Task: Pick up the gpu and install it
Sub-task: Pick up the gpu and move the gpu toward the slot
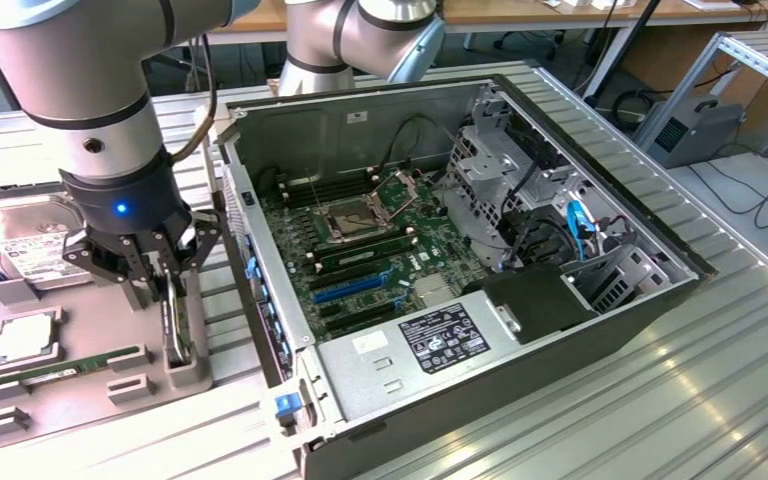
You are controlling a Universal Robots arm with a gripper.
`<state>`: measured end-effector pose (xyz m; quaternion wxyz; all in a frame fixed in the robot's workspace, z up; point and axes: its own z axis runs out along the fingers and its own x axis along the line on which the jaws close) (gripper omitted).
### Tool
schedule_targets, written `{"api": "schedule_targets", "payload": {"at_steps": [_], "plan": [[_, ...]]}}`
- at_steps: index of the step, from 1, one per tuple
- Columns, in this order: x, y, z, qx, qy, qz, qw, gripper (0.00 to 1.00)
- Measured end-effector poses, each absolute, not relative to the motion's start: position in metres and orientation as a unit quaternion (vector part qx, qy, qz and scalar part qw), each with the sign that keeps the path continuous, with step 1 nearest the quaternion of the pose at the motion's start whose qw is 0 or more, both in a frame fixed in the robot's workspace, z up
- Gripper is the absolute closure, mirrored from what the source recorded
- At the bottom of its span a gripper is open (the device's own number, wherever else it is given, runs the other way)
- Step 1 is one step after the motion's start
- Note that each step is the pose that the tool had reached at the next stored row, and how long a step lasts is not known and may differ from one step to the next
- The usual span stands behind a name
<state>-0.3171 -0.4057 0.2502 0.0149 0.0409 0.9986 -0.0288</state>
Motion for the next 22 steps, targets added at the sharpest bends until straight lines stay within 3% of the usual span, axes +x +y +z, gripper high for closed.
{"api": "schedule_targets", "payload": {"at_steps": [22], "plan": [[-0.3171,-0.4057,0.2546,0.041,0.999,-0.029,0.015,0.73]]}}
